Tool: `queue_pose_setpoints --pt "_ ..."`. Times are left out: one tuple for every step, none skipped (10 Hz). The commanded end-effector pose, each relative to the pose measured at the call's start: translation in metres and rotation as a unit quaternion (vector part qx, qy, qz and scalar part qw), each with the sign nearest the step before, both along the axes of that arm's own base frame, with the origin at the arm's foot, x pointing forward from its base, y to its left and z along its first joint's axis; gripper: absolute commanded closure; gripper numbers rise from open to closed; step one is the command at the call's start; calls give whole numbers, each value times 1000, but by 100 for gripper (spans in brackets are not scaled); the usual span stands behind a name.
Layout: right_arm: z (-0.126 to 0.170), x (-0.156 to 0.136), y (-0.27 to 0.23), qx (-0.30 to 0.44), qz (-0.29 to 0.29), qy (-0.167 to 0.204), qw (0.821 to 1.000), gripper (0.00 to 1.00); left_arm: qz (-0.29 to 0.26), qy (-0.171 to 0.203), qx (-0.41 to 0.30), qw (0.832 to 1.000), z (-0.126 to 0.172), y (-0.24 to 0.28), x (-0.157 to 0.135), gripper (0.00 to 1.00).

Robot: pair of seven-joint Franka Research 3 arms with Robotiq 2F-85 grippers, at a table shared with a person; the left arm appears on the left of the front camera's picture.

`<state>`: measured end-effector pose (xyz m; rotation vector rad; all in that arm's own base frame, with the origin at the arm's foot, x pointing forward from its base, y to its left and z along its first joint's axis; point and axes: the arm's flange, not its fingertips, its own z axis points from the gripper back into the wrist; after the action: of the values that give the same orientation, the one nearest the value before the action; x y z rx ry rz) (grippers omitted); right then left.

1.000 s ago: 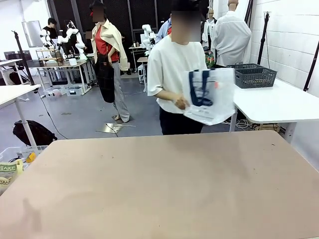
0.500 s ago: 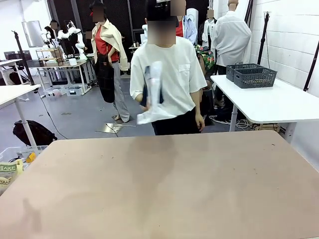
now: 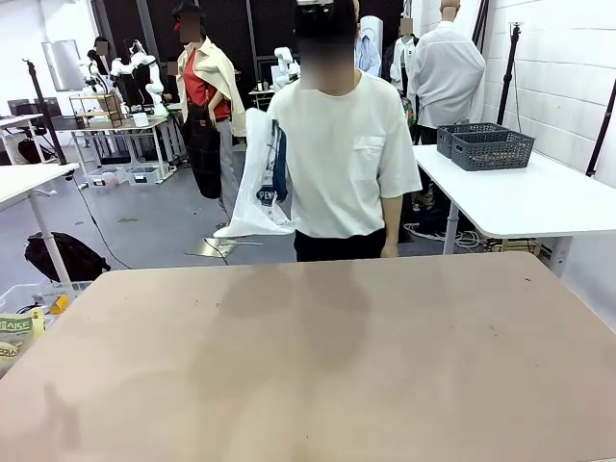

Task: Transfer purchased items from the store into the shopping bag.
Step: Open the Reusable shopping bag in the center of the table.

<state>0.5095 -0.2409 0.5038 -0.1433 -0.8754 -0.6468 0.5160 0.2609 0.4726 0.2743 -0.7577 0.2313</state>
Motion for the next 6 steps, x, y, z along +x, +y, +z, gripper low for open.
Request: queue_pose_setpoints --pt "1 -1 -4 -5 6 -3 1000 0 -2 0 4 1000 1 1 0 0" --pt "1 -1 -4 -5 6 -3 1000 0 -2 0 4 1000 1 1 0 0" --pt "1 -1 -4 -5 6 -3 1000 0 -2 0 4 1000 1 1 0 0" --pt "1 -1 -4 -5 6 -3 1000 0 -2 0 4 1000 1 1 0 0" --pt "1 -1 -4 -5 6 -3 1000 0 -2 0 4 1000 1 1 0 0" --pt "1 -1 -4 -5 6 -3 1000 0 -2 0 4 1000 1 1 0 0"
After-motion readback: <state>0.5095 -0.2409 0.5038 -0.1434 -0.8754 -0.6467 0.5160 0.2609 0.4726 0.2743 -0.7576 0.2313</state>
